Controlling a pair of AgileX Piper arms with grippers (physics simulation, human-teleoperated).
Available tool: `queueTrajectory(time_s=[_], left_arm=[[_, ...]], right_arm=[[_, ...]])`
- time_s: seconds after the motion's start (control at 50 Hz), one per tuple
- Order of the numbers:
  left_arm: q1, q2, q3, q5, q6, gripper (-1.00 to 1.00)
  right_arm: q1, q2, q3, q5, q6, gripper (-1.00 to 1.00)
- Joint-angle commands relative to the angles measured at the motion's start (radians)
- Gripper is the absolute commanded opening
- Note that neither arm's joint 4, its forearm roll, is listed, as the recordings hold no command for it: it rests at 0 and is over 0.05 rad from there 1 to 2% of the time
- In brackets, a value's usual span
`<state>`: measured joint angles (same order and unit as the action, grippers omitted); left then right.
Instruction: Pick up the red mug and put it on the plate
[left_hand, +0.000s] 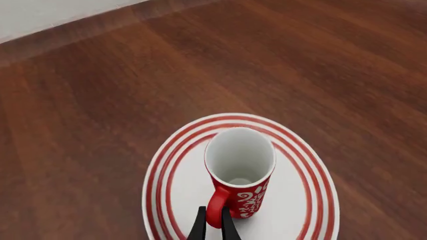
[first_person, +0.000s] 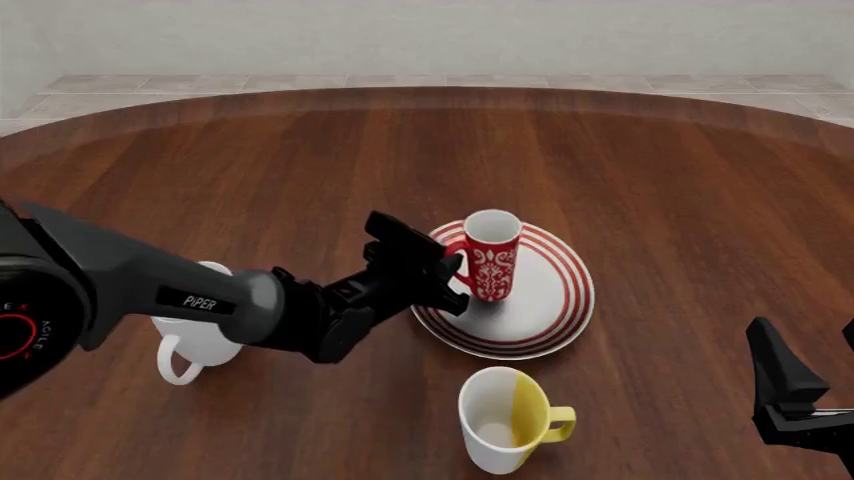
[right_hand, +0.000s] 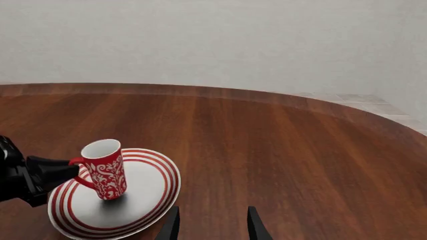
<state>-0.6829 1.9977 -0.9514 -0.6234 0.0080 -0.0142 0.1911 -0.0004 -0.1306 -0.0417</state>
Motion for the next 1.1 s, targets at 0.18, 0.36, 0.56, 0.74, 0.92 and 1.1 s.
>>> queueTrajectory(time_s=[0.18, 0.36, 0.56, 0.74, 0.92, 1.1], left_arm=[[-0.005, 0.029, -0.012, -0.018, -0.001, -1.00], [-0.004, 0.041, -0.013, -0.025, -0.003, -1.00], [-0.003, 0.047, -0.010, -0.031, -0.005, -1.00], [-0.008, 0.055, -0.008, -0.036, -0.008, -1.00], [-0.014, 0.051, -0.002, -0.041, 0.007, -1.00], [-0.008, 0.043, 0.004, -0.044, 0.023, 1.00]], right_arm=[[0.000, 0.012, 0.000, -0.011, 0.002, 1.00], [0.000, 0.021, 0.000, -0.019, 0.002, 1.00], [-0.001, -0.001, 0.000, 0.002, 0.004, 1.00], [-0.002, 0.013, 0.000, -0.012, 0.004, 1.00], [-0.004, 0.010, 0.000, -0.009, 0.005, 1.00], [-0.007, 0.007, 0.000, -0.006, 0.008, 1.00]])
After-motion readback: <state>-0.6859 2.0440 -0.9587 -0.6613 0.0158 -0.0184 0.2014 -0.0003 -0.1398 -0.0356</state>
